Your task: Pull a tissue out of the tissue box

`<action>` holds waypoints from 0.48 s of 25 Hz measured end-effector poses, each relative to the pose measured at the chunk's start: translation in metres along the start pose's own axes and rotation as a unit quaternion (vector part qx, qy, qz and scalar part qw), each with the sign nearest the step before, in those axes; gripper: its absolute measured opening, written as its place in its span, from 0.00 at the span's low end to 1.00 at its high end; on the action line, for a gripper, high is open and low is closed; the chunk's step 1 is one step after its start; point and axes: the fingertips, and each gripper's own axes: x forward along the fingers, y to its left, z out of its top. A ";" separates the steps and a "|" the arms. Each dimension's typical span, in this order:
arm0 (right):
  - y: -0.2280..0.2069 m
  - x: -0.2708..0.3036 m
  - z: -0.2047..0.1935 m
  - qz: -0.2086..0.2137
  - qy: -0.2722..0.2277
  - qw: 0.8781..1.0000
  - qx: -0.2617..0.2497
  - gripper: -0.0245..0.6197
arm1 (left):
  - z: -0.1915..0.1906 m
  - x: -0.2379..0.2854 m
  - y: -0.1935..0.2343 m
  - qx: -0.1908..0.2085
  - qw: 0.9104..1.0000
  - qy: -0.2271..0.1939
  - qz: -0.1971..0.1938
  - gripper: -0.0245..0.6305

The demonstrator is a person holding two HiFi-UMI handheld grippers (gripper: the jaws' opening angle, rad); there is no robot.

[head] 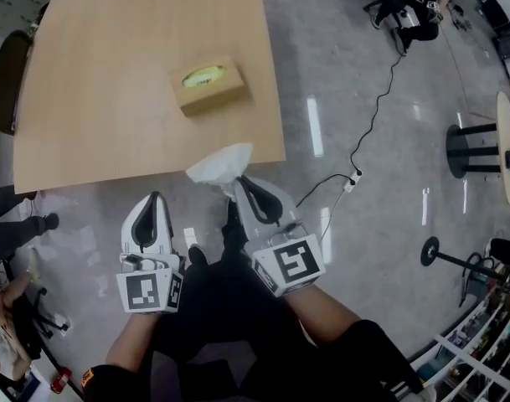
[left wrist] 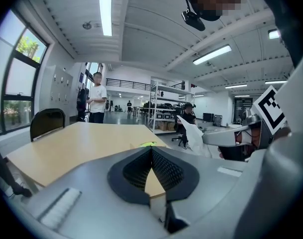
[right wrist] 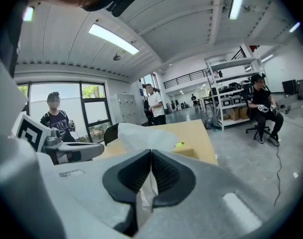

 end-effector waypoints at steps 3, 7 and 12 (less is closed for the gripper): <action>0.031 -0.018 -0.014 0.004 0.004 1.000 -0.005 0.04 | -0.007 -0.038 0.010 -0.002 1.000 -0.013 0.009 0.07; 0.078 -0.047 -0.037 0.001 0.008 1.000 -0.006 0.04 | -0.021 -0.099 0.028 -0.007 0.999 -0.026 0.026 0.07; 0.133 -0.081 -0.057 -0.005 0.019 1.000 -0.018 0.04 | -0.046 -0.166 0.050 -0.019 0.999 -0.028 0.038 0.07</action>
